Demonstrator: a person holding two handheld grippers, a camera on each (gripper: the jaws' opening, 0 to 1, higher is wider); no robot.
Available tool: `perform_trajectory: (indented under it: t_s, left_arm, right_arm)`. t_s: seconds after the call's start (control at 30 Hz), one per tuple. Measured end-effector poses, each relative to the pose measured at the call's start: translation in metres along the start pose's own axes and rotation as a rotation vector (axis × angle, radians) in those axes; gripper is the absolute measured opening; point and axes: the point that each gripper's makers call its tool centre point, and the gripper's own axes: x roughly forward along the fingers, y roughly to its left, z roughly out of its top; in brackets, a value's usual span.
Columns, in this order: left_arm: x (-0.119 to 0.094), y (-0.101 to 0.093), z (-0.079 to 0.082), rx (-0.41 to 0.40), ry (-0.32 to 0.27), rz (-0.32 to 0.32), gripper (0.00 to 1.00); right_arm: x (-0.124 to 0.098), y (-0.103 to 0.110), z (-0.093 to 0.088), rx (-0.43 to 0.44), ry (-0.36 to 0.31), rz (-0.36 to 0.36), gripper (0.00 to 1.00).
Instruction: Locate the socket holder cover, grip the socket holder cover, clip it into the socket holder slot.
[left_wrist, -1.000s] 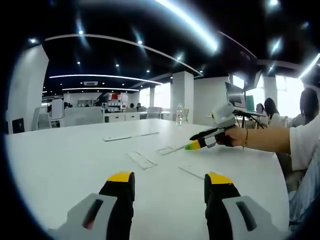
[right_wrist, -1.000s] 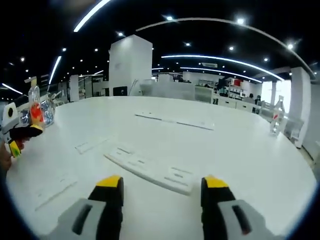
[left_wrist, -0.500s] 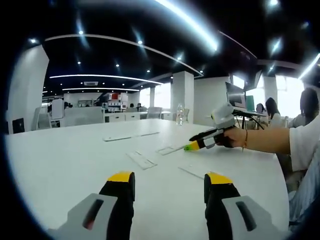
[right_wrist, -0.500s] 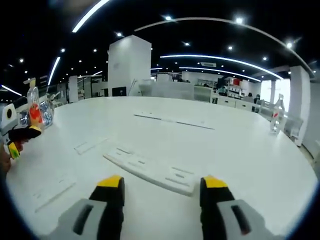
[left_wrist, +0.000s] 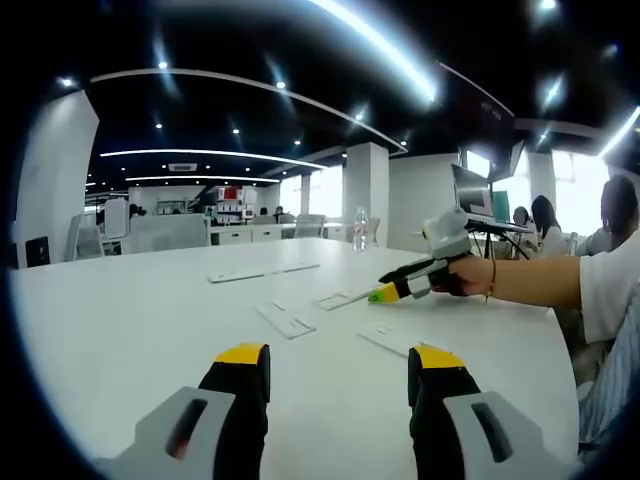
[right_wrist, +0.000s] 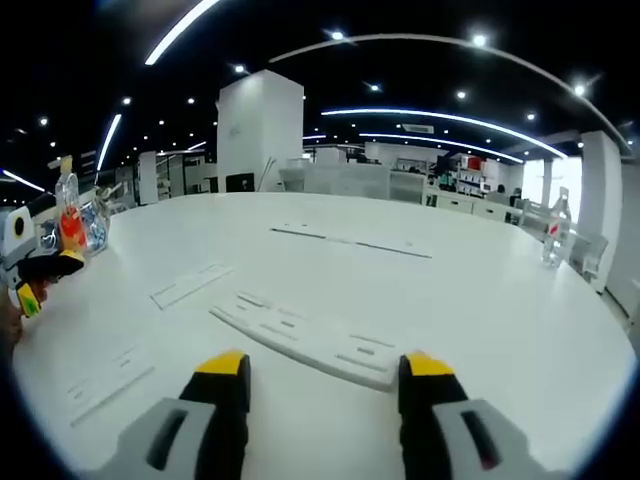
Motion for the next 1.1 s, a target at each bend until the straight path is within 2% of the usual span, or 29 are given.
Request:
perform_trajectory:
  t_s: [1.1]
  left_arm:
    - [0.000,0.000,0.000,-0.001,0.008,0.005,0.55]
  right_arm:
    - [0.004,0.015,0.003,-0.017,-0.012,0.032,0.59]
